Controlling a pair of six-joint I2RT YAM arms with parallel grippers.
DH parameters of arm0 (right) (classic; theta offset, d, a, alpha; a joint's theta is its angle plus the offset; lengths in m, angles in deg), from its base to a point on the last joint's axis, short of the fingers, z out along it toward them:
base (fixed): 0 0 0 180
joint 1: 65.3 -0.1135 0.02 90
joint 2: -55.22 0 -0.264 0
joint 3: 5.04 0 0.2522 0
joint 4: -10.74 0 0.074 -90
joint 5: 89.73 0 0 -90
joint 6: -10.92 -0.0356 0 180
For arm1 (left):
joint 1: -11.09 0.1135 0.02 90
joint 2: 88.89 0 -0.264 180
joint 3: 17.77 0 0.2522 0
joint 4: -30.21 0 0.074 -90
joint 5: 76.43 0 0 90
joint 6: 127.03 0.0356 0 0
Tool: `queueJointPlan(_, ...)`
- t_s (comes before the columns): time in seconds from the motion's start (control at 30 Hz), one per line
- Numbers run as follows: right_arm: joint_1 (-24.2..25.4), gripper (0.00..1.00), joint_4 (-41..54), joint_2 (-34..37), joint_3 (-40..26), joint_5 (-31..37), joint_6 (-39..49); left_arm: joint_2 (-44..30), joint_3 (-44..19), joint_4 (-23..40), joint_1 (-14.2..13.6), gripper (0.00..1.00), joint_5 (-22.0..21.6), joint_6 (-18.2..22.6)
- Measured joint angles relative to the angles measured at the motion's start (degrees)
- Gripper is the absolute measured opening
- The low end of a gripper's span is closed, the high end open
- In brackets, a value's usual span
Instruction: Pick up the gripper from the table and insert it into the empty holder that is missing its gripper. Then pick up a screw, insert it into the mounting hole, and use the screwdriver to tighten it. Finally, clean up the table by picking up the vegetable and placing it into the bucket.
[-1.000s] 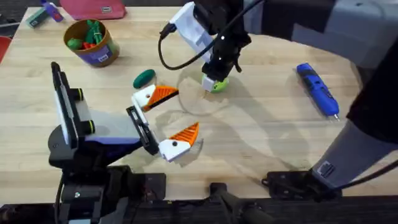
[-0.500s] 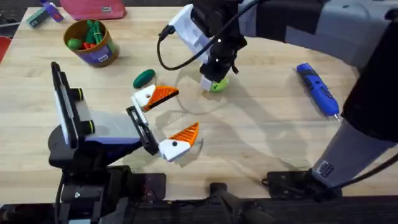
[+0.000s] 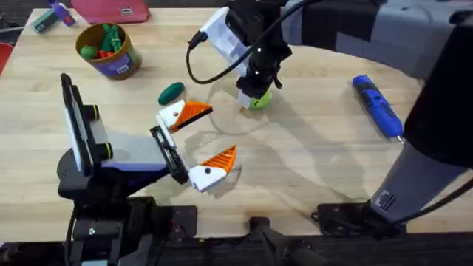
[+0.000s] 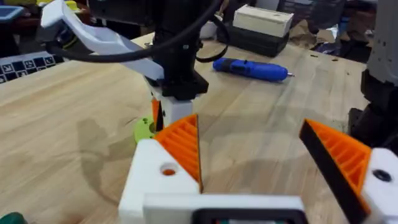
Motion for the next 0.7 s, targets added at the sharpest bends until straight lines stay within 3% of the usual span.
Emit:
queueJointPlan(0.33,-0.16,0.162,-0.02,0.0,0.0,-0.44,-0.02,0.02,0.0,0.0,0.0,0.987,0.0,0.0)
queueJointPlan(0.5,-0.14,0.022,-0.48,0.0,-0.02,0.02,0.02,0.02,0.0,0.0,0.0,0.988,0.0,0.0)
queueJointPlan(0.7,-0.14,0.009,-0.55,0.01,-0.1,0.06,0.02,0.02,0.0,0.0,0.0,0.987,0.0,0.0)
